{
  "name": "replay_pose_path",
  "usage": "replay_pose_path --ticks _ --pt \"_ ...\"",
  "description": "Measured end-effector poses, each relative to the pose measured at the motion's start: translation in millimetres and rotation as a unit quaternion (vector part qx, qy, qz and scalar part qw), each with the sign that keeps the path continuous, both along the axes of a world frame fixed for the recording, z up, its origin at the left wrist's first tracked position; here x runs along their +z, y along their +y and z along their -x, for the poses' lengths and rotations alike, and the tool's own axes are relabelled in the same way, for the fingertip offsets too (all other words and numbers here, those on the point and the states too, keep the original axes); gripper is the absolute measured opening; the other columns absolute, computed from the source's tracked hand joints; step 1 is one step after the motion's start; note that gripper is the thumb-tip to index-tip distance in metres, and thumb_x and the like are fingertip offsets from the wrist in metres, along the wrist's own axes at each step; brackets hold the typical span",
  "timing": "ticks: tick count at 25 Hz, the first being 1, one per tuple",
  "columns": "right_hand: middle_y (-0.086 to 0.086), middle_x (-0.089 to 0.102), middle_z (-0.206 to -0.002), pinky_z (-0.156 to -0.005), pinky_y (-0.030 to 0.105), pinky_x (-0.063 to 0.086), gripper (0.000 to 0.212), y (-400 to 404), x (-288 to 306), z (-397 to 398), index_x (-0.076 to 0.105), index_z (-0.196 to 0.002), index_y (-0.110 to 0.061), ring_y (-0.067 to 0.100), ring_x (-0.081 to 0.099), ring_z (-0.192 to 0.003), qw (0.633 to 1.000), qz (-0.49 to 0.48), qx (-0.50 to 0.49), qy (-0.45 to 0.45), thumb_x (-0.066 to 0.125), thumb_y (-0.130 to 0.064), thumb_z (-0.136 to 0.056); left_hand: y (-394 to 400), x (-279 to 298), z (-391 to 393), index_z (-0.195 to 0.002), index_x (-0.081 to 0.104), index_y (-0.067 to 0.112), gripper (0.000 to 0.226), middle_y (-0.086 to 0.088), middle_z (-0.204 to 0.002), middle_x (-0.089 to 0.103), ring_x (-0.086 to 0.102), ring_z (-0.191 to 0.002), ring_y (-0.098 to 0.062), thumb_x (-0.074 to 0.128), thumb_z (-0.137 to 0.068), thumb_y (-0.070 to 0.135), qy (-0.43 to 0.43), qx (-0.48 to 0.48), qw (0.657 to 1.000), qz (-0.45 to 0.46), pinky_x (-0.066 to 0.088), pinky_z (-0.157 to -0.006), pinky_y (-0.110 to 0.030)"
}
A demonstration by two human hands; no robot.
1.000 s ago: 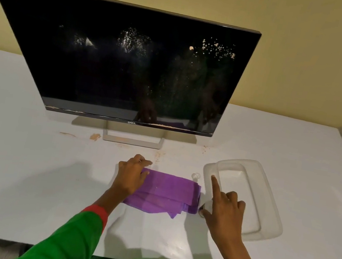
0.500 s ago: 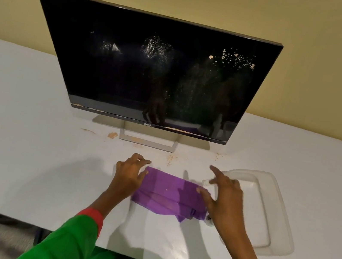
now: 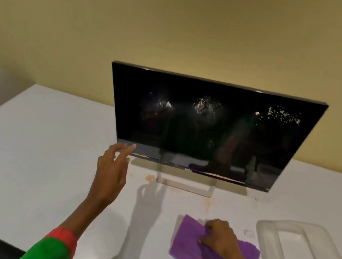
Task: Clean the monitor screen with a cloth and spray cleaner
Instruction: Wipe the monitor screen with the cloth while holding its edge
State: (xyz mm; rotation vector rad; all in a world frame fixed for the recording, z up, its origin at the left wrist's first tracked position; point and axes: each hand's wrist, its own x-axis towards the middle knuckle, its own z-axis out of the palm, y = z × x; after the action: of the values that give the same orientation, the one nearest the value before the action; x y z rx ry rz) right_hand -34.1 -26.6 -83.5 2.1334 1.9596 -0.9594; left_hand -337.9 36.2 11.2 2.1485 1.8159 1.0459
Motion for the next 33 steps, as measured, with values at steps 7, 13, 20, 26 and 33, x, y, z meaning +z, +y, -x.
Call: replay_pose_path --ticks 7,13,20,26,33 --pt "-0.003 0.069 -0.084 -0.062 0.012 0.05 0.029 -19.7 63.7 37.0 0.061 -0.083 -0.023 0.012 0.065 -0.072 0.951 -0.072 -0.174 0.244 0.084 -0.028 -0.067 91.7 90.0 44.0 -0.132 0.042 0.018 0.037 -0.01 -0.13 0.042 0.041 -0.122 -0.017 0.036 -0.096 0.022 -0.13 -0.014 0.982 -0.139 0.032 -0.102 -0.028" --pt "0.003 0.061 -0.089 -0.058 0.009 0.045 0.05 7.3 129.7 122.2 0.051 -0.099 -0.024 0.01 0.057 -0.075 0.852 -0.36 -0.313 0.218 0.084 -0.006 -0.065 150.7 131.4 74.0 -0.135 0.04 0.013 0.039 -0.007 -0.142 0.042 0.037 -0.132 -0.017 0.038 -0.098 0.024 -0.108 -0.117 0.984 -0.079 0.028 -0.111 -0.036" --pt "-0.002 0.052 -0.087 -0.064 0.013 0.051 0.067 80.3 191.7 215.8 0.05 -0.113 -0.014 0.007 0.05 -0.069 0.678 -0.691 -0.229 0.103 0.082 0.007 -0.059 168.4 127.5 95.8 -0.133 0.047 0.016 0.038 0.002 -0.138 0.048 0.041 -0.127 -0.004 0.045 -0.095 0.019 -0.135 -0.21 0.968 0.028 0.025 -0.101 -0.003" --pt "0.007 0.063 -0.084 -0.055 0.029 0.05 0.046 179.0 169.0 283.0 0.062 -0.121 -0.007 0.02 0.06 -0.069 0.708 -0.691 -0.08 -0.124 0.061 0.006 -0.077 170.2 130.4 101.2 -0.128 0.053 0.016 0.037 0.009 -0.128 0.052 0.049 -0.122 -0.011 0.045 -0.094 0.004 -0.16 -0.232 0.959 0.022 0.027 -0.113 -0.04" --pt "0.003 0.012 -0.16 -0.11 0.057 0.02 0.074 195.0 121.9 277.3 0.016 -0.151 -0.015 0.026 0.016 -0.146 0.781 -0.574 0.005 -0.245 0.043 -0.017 -0.082 177.9 128.5 105.6 -0.131 0.048 0.016 0.061 -0.007 -0.137 0.05 0.03 -0.137 -0.016 0.032 -0.082 -0.017 -0.144 -0.251 0.957 0.025 0.01 -0.118 -0.036"
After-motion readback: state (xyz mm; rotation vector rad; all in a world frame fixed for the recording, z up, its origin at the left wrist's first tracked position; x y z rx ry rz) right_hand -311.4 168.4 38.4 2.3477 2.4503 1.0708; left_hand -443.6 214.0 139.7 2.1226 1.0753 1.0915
